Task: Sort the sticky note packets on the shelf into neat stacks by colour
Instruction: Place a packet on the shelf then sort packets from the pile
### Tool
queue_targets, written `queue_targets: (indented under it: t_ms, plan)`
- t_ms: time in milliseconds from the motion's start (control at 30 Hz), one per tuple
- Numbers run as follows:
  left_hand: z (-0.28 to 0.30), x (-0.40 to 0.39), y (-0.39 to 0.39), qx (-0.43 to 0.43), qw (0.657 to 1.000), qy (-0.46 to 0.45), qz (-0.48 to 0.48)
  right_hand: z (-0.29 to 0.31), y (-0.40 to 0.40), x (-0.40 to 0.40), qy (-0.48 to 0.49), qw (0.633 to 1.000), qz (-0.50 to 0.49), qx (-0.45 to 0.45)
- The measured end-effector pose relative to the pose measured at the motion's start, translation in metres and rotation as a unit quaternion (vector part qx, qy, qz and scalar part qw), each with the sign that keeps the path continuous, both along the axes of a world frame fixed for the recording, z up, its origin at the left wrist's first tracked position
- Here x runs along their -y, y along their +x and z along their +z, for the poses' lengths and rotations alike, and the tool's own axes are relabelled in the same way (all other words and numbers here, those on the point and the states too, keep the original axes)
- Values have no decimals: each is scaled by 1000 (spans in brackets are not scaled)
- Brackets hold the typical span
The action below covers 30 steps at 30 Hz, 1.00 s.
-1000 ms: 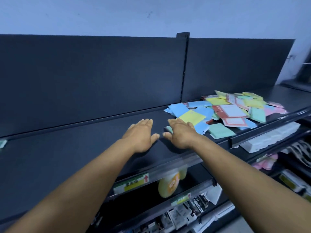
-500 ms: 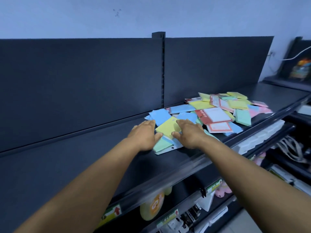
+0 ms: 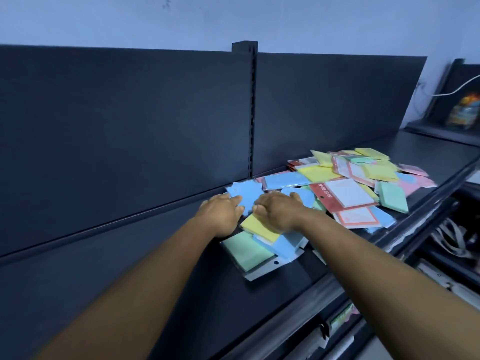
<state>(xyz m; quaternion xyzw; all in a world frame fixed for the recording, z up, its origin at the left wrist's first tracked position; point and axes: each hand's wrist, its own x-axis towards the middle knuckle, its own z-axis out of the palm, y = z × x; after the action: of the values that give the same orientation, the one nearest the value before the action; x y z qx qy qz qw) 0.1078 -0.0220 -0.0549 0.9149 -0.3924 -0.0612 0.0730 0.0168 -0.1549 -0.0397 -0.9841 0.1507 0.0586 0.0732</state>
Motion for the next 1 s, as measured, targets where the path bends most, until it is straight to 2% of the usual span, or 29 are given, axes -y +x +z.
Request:
queue_targets:
  t_ms: [200, 267, 333, 433, 500, 567, 667, 733, 833, 900, 1000]
  plan:
    - [-4, -6, 22, -3, 997, 10, 70, -2, 27, -11, 28, 997, 78, 0]
    - [-4, -5, 20, -2, 995, 23, 92, 2, 29, -3, 37, 995, 84, 43]
    - [-5, 0, 15, 3, 994, 34, 107, 4, 31, 12, -1, 996, 53, 78]
    - [-6, 8, 8, 2, 992, 25, 125, 1, 29, 34, -58, 998, 4, 2]
    - [-5, 14, 6, -8, 991, -6, 136, -1, 22, 44, -55, 997, 44, -23]
    - [-2, 19, 3, -27, 987, -55, 151, 0, 14, 47, 2, 996, 90, 1]
    - [5, 26, -1, -63, 974, -123, 180, 3, 8, 57, 46, 988, 91, 112]
    - [8, 31, -4, -80, 963, -151, 206, 5, 9, 70, 20, 986, 47, 157]
    - [11, 38, -7, -93, 948, -195, 235, 7, 15, 88, -58, 996, -17, 68]
    - [13, 42, -6, -83, 941, -221, 241, 8, 14, 96, -59, 998, -12, 21]
    - [18, 48, -3, -52, 938, -254, 231, 15, 10, 108, -18, 997, 18, 77]
